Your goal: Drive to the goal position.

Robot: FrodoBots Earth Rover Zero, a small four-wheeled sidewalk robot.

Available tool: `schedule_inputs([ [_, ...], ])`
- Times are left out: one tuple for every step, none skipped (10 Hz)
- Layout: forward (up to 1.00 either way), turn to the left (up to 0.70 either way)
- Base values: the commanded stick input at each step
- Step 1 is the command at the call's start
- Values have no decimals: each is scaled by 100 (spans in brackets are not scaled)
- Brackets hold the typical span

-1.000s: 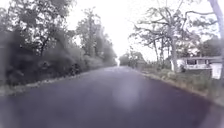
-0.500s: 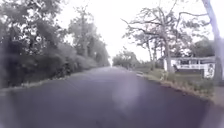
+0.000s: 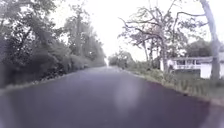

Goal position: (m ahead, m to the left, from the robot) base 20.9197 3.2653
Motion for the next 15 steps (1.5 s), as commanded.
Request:
schedule_inputs([
  [100,0],
  [100,0],
  [100,0],
  [100,0],
  [100,0],
  [100,0],
  [100,0],
  [100,0],
  [100,0],
  [100,0],
  [100,0],
  [100,0],
  [100,0],
  [100,0],
  [100,0],
])
